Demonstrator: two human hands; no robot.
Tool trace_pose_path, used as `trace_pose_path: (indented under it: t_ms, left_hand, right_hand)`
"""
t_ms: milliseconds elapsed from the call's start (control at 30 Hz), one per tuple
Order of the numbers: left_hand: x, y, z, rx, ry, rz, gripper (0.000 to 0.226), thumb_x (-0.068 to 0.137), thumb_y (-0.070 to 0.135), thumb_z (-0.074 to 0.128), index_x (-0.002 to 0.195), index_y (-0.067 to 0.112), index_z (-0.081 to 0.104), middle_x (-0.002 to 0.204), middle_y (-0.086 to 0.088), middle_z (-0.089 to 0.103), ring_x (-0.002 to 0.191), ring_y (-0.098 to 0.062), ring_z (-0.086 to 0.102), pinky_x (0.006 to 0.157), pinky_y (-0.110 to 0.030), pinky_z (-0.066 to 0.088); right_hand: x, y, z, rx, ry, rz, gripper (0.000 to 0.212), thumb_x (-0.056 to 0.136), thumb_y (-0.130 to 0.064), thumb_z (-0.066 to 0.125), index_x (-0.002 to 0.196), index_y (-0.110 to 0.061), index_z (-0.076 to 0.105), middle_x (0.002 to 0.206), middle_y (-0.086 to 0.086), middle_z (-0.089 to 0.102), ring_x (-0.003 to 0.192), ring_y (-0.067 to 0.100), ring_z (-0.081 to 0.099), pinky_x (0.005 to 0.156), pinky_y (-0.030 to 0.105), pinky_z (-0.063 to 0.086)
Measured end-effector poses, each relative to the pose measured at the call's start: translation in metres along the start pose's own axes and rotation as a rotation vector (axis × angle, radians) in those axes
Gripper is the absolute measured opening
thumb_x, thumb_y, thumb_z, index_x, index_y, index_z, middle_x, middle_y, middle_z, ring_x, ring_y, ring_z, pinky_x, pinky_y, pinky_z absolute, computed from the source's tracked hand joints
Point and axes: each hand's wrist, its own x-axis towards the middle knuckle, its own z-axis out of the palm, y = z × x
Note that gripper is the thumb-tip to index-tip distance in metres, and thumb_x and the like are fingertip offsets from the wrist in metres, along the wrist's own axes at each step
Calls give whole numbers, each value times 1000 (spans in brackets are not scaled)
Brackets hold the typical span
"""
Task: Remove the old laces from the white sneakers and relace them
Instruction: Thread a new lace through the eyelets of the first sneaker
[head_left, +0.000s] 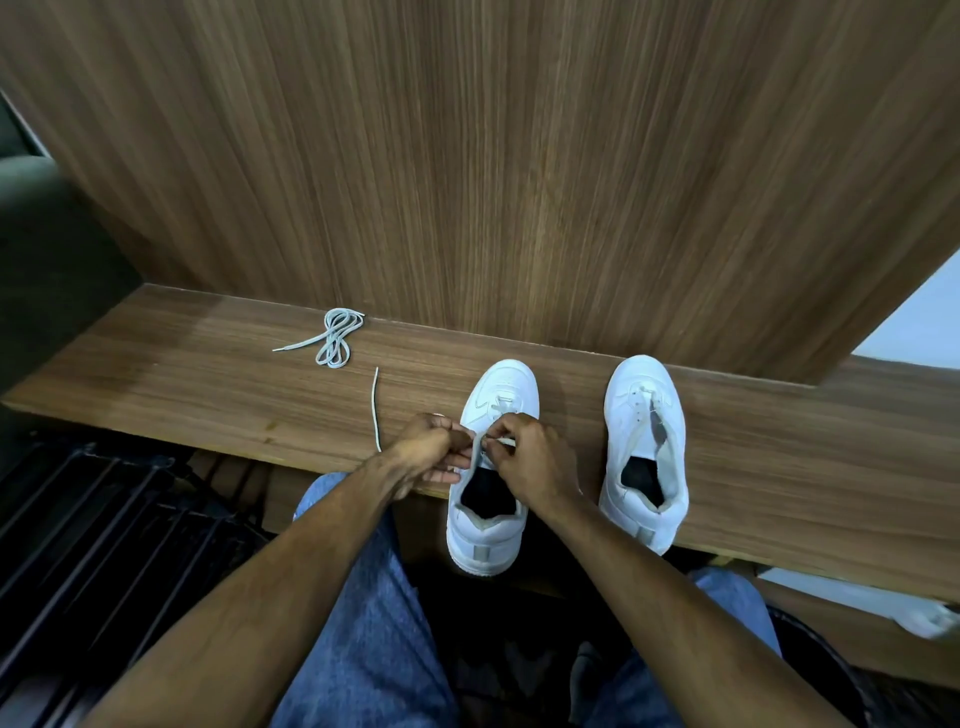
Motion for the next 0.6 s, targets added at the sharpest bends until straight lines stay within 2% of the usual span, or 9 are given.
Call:
trace_pose_path:
  t_ms: [133, 267, 367, 433, 500, 600]
  left_hand:
    - [-2, 10, 0, -123, 61, 28, 22, 98, 15, 42, 83, 12, 59, 68, -3, 69, 61, -15, 65, 60, -26, 55]
    - [1, 31, -14, -439, 61, -12, 25, 98, 11, 36, 86, 5, 56, 63, -5, 70, 57, -15, 70, 49, -22, 56]
    - [1, 53, -29, -746, 95, 59, 27, 99, 9, 34, 83, 2, 54, 61, -7, 70, 55, -16, 70, 50, -24, 57]
    - [1, 63, -37, -891, 180, 110, 30, 100, 9, 34, 78, 2, 54, 57, -6, 69, 52, -15, 69, 49, -22, 56]
    - [4, 58, -38, -872, 269, 123, 28, 100, 11, 35, 83, 4, 55, 57, -3, 69, 50, -13, 68, 45, -21, 54]
    - [5, 33, -24, -590, 300, 38, 23, 102, 23, 36, 106, 14, 56, 69, -1, 68, 51, -12, 65, 41, -20, 49]
  right_hand:
    - [0, 8, -7, 55, -4, -35, 22, 82, -37, 68, 100, -25, 62, 101, -9, 62, 93, 15, 61, 67, 29, 45]
    - [-2, 17, -9, 50, -10, -100, 31, 77, -44, 71, 99, -26, 61, 99, -10, 59, 92, 13, 59, 73, 37, 50]
    - [-5, 22, -9, 29, 23, -182, 26, 74, -44, 71, 82, -26, 54, 84, -7, 55, 84, 18, 55, 70, 40, 47]
    - [-8, 22, -12, -56, 5, -188, 29, 77, -44, 68, 71, -27, 45, 76, -6, 55, 79, 20, 56, 68, 38, 46]
    - [-13, 19, -13, -156, -49, -147, 40, 80, -50, 64, 61, -23, 40, 75, -4, 60, 76, 20, 59, 66, 34, 44]
    - [-17, 19, -13, -175, -63, -82, 47, 80, -52, 62, 54, -22, 36, 73, -2, 65, 75, 22, 62, 64, 30, 40]
